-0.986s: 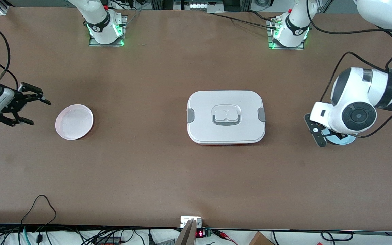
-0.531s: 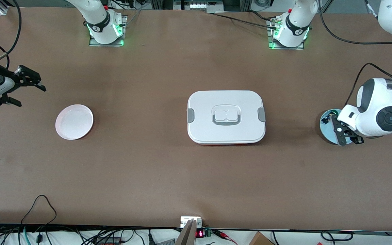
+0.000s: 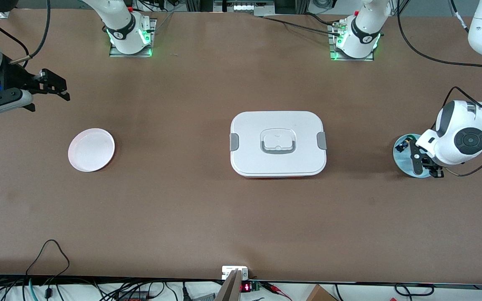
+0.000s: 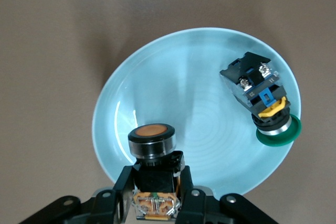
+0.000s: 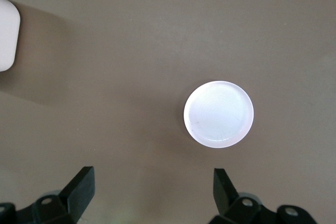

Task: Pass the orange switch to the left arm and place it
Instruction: 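Lower the switch into the blue dish and open the left gripper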

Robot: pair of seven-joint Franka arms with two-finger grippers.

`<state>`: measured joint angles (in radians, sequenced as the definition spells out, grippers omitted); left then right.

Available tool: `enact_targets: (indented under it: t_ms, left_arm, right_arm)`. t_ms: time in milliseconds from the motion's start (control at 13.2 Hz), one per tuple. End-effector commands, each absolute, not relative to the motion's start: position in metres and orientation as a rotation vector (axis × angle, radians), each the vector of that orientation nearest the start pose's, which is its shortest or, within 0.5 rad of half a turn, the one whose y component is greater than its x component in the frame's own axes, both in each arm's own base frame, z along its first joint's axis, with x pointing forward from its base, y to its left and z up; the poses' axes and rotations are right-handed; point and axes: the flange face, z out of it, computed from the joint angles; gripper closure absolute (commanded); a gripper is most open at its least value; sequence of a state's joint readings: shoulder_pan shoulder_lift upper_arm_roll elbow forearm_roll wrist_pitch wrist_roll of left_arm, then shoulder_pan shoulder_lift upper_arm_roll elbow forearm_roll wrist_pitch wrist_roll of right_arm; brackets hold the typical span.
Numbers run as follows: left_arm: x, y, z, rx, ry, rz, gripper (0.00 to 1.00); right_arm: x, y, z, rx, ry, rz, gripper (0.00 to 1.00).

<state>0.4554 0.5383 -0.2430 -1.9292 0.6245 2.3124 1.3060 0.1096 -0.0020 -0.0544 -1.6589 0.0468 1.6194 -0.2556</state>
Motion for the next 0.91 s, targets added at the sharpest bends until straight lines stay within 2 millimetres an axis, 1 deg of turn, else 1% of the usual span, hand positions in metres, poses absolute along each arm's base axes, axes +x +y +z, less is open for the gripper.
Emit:
enact_targets:
  t_ms: [0,76,152,228,303,379,455,531,607,683,834]
  left_arm:
    - [0.585,0.149,0.190,-2.125,2.096,0.449,0.86]
    - [0.582,0.150,0.186,-2.134,2.097,0.449,0.86]
    - [0.585,0.149,0.192,-2.123,2.096,0.443,0.84]
    - [0.589,0.146,0.208,-2.107,2.083,0.432,0.76]
    - [0.590,0.143,0.215,-2.091,2.086,0.427,0.35]
    - [0.591,0.143,0.217,-2.060,2.123,0.424,0.00]
    - [0.596,0.135,0.225,-2.016,2.162,0.403,0.00]
    - [0.598,0.137,0.238,-2.017,2.146,0.409,0.00]
    - [0.600,0.134,0.252,-2.026,2.134,0.431,0.00]
    - [0.605,0.122,0.266,-2.042,2.137,0.434,0.00]
    - [0.618,0.124,0.304,-2.217,2.072,0.441,0.00]
  right_arm:
    - [0.564,0.027,0.588,-3.079,-0.430,0.055,0.00]
    - [0.563,0.026,0.591,-3.085,-0.412,0.051,0.00]
    - [0.562,0.025,0.593,-3.098,-0.371,0.053,0.00]
    - [0.561,0.023,0.595,-3.116,-0.363,0.057,0.00]
    - [0.561,0.022,0.597,-3.119,-0.363,0.056,0.00]
    - [0.562,0.020,0.605,-3.135,-0.373,0.027,0.00]
    - [0.564,0.020,0.612,-3.166,-0.380,0.008,0.00]
    - [0.565,0.021,0.612,-3.167,-0.375,0.005,0.00]
    - [0.565,0.022,0.610,-3.167,-0.373,0.015,0.00]
    - [0.566,0.021,0.610,-3.168,-0.378,0.013,0.00]
    - [0.566,0.023,0.610,-3.160,-0.372,0.009,0.00]
